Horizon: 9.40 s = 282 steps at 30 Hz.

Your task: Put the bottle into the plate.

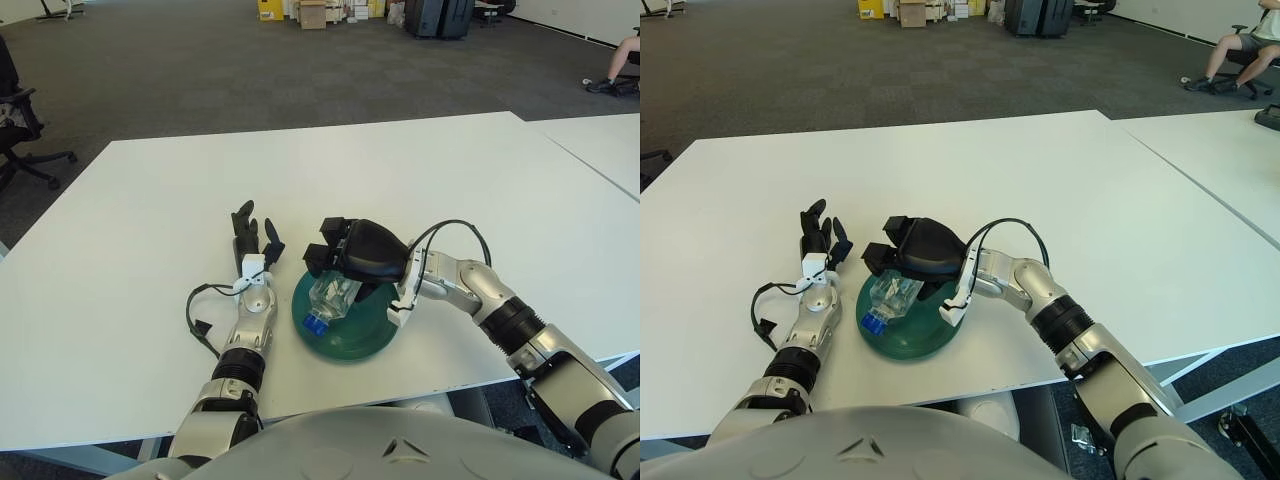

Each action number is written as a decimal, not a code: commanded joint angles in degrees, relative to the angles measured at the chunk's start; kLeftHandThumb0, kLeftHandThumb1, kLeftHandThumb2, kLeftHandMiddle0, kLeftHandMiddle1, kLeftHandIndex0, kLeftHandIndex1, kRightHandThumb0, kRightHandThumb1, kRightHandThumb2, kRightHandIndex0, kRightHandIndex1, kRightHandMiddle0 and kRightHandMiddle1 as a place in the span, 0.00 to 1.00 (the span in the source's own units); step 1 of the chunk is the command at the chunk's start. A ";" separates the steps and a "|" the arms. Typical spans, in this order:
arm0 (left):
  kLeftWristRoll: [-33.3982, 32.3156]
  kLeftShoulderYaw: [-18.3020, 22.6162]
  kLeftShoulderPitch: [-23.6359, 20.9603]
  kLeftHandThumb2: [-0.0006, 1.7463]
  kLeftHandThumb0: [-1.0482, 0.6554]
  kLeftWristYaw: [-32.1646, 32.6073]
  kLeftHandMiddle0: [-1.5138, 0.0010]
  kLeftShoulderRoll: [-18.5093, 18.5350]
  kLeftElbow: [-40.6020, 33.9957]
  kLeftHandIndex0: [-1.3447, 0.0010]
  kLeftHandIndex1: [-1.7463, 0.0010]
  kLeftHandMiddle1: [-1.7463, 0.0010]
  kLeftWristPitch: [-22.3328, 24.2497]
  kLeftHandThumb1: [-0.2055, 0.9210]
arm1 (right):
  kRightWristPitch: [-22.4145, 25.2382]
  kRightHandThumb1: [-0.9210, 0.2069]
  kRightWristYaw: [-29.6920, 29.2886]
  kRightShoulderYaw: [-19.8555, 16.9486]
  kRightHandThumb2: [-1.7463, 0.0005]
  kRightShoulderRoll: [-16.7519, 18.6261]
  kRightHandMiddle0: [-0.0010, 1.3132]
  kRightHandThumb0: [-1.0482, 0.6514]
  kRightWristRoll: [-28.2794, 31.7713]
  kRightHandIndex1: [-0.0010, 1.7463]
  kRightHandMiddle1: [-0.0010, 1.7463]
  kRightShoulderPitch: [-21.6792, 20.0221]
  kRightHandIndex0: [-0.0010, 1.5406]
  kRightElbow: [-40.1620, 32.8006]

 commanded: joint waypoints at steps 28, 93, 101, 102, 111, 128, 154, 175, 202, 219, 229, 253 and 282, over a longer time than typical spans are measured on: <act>-0.30 0.19 -1.09 0.50 0.17 -0.50 0.75 0.58 -0.07 1.00 0.56 1.00 0.04 1.00 | 0.88 0.24 -1.39 -0.81 0.49 -0.82 0.28 0.38 0.30 1.00 1.00 -0.65 0.49 -1.02; 1.23 -0.71 0.76 0.53 0.14 0.60 0.78 0.17 -3.48 1.00 0.62 1.00 -0.29 1.00 | -0.07 0.20 -0.39 -0.68 0.53 -3.49 0.26 0.39 1.16 0.96 1.00 1.32 0.40 -0.66; 1.46 -0.76 0.94 0.54 0.13 0.53 0.78 0.11 -3.78 1.00 0.63 1.00 -0.48 1.00 | -0.20 0.19 -1.42 -0.77 0.54 -3.48 0.26 0.39 0.82 0.89 0.99 1.12 0.37 -0.07; 1.47 -0.75 0.97 0.54 0.13 0.53 0.78 0.10 -3.77 1.00 0.63 1.00 -0.53 1.00 | -0.23 0.19 -1.58 -0.78 0.54 -3.48 0.26 0.39 0.78 0.87 0.99 1.09 0.37 0.05; 1.59 -0.67 0.90 0.54 0.13 0.62 0.78 0.12 -3.65 1.00 0.62 1.00 -0.64 1.00 | -0.47 0.15 -2.76 -0.93 0.60 -3.46 0.26 0.39 0.59 0.78 0.97 0.90 0.36 0.62; 0.28 0.03 0.84 0.51 0.16 -0.58 0.76 0.20 -3.75 1.00 0.59 0.99 1.15 1.00 | -1.42 0.00 -3.77 -0.70 0.61 -4.56 0.09 0.15 -0.46 0.47 0.72 -0.10 0.27 0.93; -0.71 0.53 0.24 0.51 0.17 -1.12 0.76 0.42 -3.49 1.00 0.57 0.99 3.42 1.00 | -1.65 0.00 -2.23 -0.01 0.51 -5.54 0.00 0.07 -0.93 0.04 0.24 -0.16 0.13 1.28; -1.51 1.04 -0.63 0.52 0.18 -1.43 0.76 0.69 -1.66 1.00 0.57 1.00 3.45 1.00 | -1.79 0.00 0.24 -0.48 0.49 -5.22 0.00 0.06 1.00 0.02 0.24 -0.14 0.14 2.69; -0.77 0.45 1.28 0.53 0.15 -2.29 0.75 1.15 -3.63 1.00 0.54 0.99 1.61 1.00 | 2.46 0.00 -3.45 -8.16 0.50 2.03 0.00 0.07 11.01 0.03 0.33 -4.22 0.20 5.73; 0.63 0.01 2.60 0.53 0.12 -1.07 0.77 0.86 -6.80 1.00 0.56 1.00 2.08 1.00 | 12.09 0.00 3.50 -19.65 0.57 13.32 0.00 0.10 38.49 0.02 0.35 -5.45 0.21 5.02; 1.46 -0.25 3.41 0.53 0.11 -0.70 0.75 0.78 -8.21 1.00 0.56 0.99 2.72 1.00 | 18.42 0.00 7.73 -25.09 0.59 17.76 0.00 0.16 49.80 0.02 0.44 -2.64 0.22 2.66; 1.52 -0.37 4.80 0.52 0.14 -1.22 0.76 0.71 -10.21 1.00 0.55 1.00 2.34 1.00 | 29.85 0.00 13.52 -31.96 0.54 22.18 0.00 0.25 62.44 0.04 0.41 4.44 0.26 -1.66; 1.88 -0.32 4.78 0.52 0.12 -2.23 0.76 1.63 -11.67 1.00 0.57 1.00 3.44 1.00 | 29.71 0.00 16.60 -34.27 0.55 22.91 0.00 0.25 62.95 0.06 0.41 5.96 0.29 1.38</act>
